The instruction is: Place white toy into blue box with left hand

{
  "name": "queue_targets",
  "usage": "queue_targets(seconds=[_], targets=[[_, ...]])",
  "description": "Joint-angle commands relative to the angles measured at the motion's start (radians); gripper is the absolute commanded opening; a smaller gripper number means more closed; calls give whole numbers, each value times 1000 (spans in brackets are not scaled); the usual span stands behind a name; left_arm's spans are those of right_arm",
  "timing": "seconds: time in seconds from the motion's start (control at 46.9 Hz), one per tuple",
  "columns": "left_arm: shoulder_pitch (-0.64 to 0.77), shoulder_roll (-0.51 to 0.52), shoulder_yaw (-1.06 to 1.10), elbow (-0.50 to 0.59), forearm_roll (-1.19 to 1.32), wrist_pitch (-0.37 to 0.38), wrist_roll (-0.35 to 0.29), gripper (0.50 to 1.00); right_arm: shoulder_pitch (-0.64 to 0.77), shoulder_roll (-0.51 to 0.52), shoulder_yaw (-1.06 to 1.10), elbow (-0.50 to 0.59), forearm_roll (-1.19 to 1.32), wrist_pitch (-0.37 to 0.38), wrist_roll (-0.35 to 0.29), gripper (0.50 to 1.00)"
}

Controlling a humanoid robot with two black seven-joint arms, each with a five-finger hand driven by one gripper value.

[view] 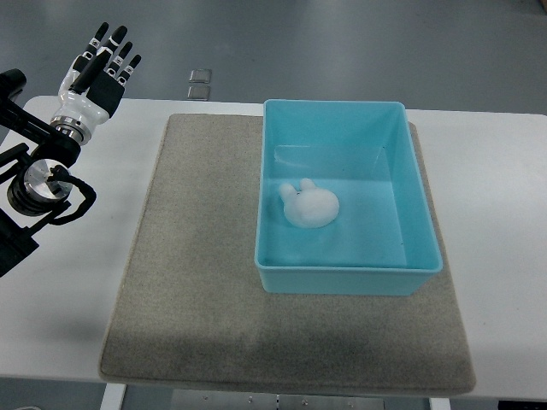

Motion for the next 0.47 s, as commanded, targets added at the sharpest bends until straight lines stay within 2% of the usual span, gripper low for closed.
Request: queue_targets(seconds=[0.0, 0.448], targets=[[0, 1, -1, -4, 0, 1, 0, 1000, 0, 0, 1, 3, 0, 4, -1, 936], [20, 4, -1, -2, 8, -14, 1, 1000, -14, 0, -2, 8, -6, 5, -6, 936]])
